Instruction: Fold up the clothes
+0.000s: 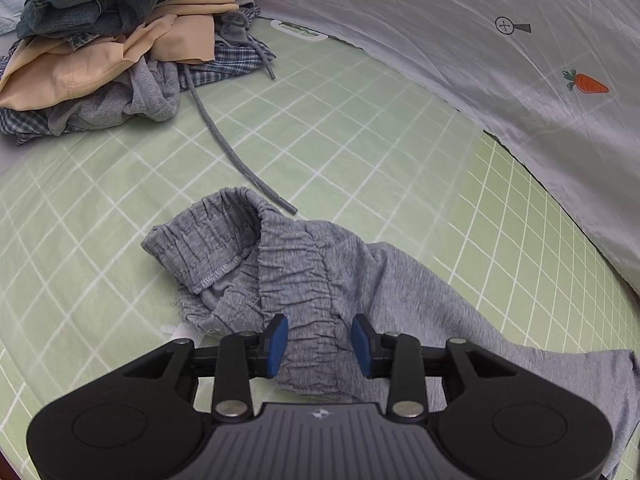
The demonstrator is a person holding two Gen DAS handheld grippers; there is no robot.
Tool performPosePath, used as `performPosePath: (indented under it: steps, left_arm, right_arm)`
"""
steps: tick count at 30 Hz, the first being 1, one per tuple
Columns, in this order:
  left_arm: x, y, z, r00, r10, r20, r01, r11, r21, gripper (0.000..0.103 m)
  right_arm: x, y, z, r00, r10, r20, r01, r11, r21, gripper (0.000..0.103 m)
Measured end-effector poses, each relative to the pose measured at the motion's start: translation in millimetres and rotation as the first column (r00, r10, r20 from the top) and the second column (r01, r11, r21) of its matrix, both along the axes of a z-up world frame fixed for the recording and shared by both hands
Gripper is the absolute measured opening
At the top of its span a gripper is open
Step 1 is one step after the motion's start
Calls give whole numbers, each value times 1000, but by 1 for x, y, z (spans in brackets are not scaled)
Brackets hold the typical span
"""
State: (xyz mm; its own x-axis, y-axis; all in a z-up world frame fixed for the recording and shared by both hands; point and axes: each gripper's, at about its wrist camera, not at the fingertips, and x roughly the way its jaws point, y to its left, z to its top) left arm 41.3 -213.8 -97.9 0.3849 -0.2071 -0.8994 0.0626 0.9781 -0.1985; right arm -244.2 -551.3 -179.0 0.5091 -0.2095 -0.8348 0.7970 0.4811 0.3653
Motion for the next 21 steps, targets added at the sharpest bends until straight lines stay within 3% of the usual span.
performPosePath:
  steps: [2, 4, 7, 10, 12, 15, 18, 21]
  left_arm:
    - [-3, 1, -1, 1000, -2, -1, 2, 1000, 3, 40]
    - [-5, 4, -2, 1000, 6, -1, -6, 1000, 1, 40]
    - [-5, 11, -3, 999, 34, -10, -35, 999, -19, 41]
    - [-4, 14, -3, 999, 41, -10, -41, 999, -18, 43]
    - [-3, 14, -5, 999, 42, -16, -42, 999, -19, 45]
    - [-3, 15, -7, 999, 44, -22, -45, 999, -20, 46]
    - [-2, 16, -9, 999, 46, -25, -47, 999, -21, 48]
    - [-2, 16, -11, 998, 48, -28, -49, 999, -21, 49]
  right_arm:
    - [4, 3, -3, 1000, 20, 11, -20, 1000, 0, 46]
    - [4, 3, -3, 1000, 18, 14, -18, 1000, -9, 6]
    - [-8, -6, 10, 998, -35, 46, 38, 998, -56, 2]
    - [-27, -22, 36, 993, -112, 34, 116, 974, -197, 2]
    - [-41, -36, 56, 987, -162, 18, 160, 936, -314, 2]
    - [-63, -58, 87, 971, -237, -15, 196, 837, -511, 2]
    - [-81, -80, 103, 949, -313, -47, 215, 747, -630, 3]
    - [-89, -100, 97, 911, -383, -155, 196, 731, -654, 9]
